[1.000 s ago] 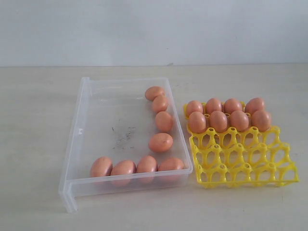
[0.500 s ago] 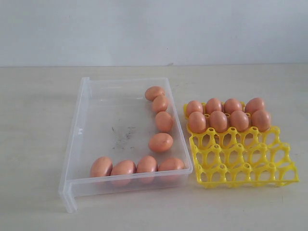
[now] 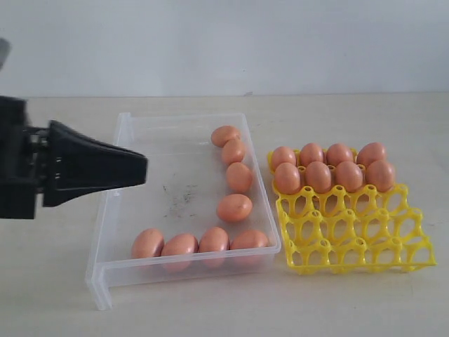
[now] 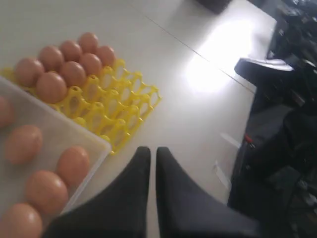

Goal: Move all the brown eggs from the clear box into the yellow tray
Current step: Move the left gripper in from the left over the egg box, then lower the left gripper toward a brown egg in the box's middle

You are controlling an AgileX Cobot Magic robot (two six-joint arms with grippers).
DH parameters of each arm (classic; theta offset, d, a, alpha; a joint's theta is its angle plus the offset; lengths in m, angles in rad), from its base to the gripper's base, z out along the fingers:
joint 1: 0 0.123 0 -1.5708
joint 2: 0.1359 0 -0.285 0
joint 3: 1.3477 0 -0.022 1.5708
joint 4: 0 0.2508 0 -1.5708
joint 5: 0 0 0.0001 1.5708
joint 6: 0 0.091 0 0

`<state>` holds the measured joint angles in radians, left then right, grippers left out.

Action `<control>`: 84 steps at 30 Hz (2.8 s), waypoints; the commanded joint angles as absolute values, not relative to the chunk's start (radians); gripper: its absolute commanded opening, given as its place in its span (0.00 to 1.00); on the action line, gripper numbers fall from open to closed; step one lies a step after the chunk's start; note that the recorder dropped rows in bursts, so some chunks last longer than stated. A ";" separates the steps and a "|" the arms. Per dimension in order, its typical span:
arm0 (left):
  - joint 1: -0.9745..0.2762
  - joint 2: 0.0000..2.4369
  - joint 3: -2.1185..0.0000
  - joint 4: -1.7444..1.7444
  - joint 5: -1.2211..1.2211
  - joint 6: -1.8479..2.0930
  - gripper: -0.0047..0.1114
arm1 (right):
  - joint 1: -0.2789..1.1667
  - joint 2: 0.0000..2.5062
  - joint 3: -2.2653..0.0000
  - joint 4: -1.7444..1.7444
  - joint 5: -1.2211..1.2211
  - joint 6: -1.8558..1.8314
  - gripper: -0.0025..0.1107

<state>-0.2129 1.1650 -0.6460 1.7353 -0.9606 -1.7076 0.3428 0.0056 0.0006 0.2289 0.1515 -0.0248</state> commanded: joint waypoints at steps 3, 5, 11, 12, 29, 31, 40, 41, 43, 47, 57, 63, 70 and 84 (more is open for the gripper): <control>-0.302 1.406 -0.852 1.744 -0.981 -1.440 0.07 | 0.358 0.000 0.000 0.228 0.148 -0.028 0.02; -0.322 1.433 -0.889 1.744 -0.888 -1.386 0.07 | 0.358 0.000 0.000 0.228 0.148 -0.028 0.02; -0.446 1.453 -0.899 1.744 -0.118 -1.149 0.07 | 0.358 0.000 0.000 0.228 0.148 -0.028 0.02; -0.470 1.461 -0.899 1.744 -0.036 -1.054 0.07 | 0.358 0.000 0.000 0.228 0.148 -0.028 0.02; -0.620 1.584 -0.870 1.632 0.086 -0.919 0.07 | 0.358 0.000 0.000 0.228 0.148 -0.028 0.02; -0.628 1.591 -0.823 1.659 0.043 -0.742 0.07 | 0.358 0.000 0.000 0.228 0.148 -0.028 0.02; -0.698 1.589 -0.740 1.744 0.836 -0.110 0.07 | 0.358 0.000 0.000 0.228 0.148 -0.028 0.02; -0.698 1.589 -0.753 1.744 0.920 -0.170 0.07 | 0.358 0.000 0.000 0.228 0.148 -0.028 0.02; -0.698 1.582 -0.794 1.637 1.005 -0.165 0.07 | 0.358 0.000 0.000 0.228 0.148 -0.028 0.02; -0.687 1.569 -0.966 0.690 1.009 0.348 0.07 | 0.358 0.000 0.000 0.228 0.148 -0.028 0.02; -0.661 1.639 -1.387 -0.185 0.928 0.308 0.07 | 0.358 0.000 0.000 0.228 0.148 -0.028 0.02; -0.665 1.790 -1.476 -0.093 1.036 0.406 0.07 | 0.358 0.000 0.000 0.228 0.148 -0.028 0.02; -0.711 1.958 -1.575 0.071 1.118 0.435 0.08 | 0.358 0.000 0.000 0.228 0.148 -0.026 0.02; -0.734 2.096 -1.757 0.025 1.159 0.502 0.80 | 0.358 0.000 0.000 0.228 0.148 -0.026 0.02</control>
